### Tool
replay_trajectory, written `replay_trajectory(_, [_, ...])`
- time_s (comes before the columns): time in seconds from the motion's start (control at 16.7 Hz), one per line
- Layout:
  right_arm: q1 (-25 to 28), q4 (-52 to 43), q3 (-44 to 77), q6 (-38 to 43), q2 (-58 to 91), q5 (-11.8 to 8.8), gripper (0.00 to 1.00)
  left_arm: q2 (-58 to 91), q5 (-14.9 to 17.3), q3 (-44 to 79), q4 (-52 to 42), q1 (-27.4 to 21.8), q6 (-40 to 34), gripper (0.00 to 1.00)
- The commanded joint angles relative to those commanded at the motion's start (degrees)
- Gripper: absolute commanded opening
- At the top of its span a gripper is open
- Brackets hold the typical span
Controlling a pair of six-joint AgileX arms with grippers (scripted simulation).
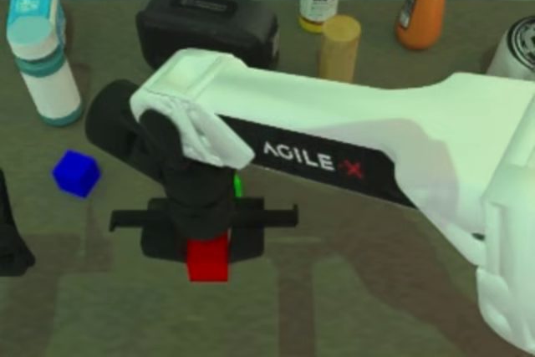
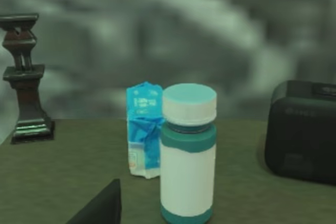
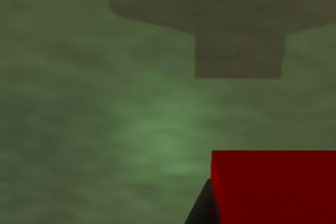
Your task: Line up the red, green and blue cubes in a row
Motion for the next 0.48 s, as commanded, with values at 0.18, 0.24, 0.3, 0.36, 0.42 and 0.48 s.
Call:
replay_trajectory(0.18, [0.1, 6.6, -4.8, 0.1, 1.3, 0.0, 0.00, 0.0, 0.0, 0.0, 0.0, 0.0, 0.0, 1.00])
replay_trajectory(0.24, [0.2, 8.1, -6.1, 0.1, 1.6, 0.0, 0.00, 0.0, 0.0, 0.0, 0.0, 0.0, 0.0, 1.00])
replay_trajectory(0.3, [0.3, 9.1, -6.9, 0.1, 1.9, 0.1, 0.00, 0.0, 0.0, 0.0, 0.0, 0.0, 0.0, 1.00])
replay_trajectory(0.36, [0.3, 9.4, -7.2, 0.1, 2.0, 0.1, 0.00, 0.0, 0.0, 0.0, 0.0, 0.0, 0.0, 1.00])
replay_trajectory(0.42, [0.3, 9.4, -7.2, 0.1, 2.0, 0.1, 0.00, 0.0, 0.0, 0.0, 0.0, 0.0, 0.0, 1.00])
replay_trajectory(0.48, [0.3, 9.4, -7.2, 0.1, 2.0, 0.1, 0.00, 0.0, 0.0, 0.0, 0.0, 0.0, 0.0, 1.00])
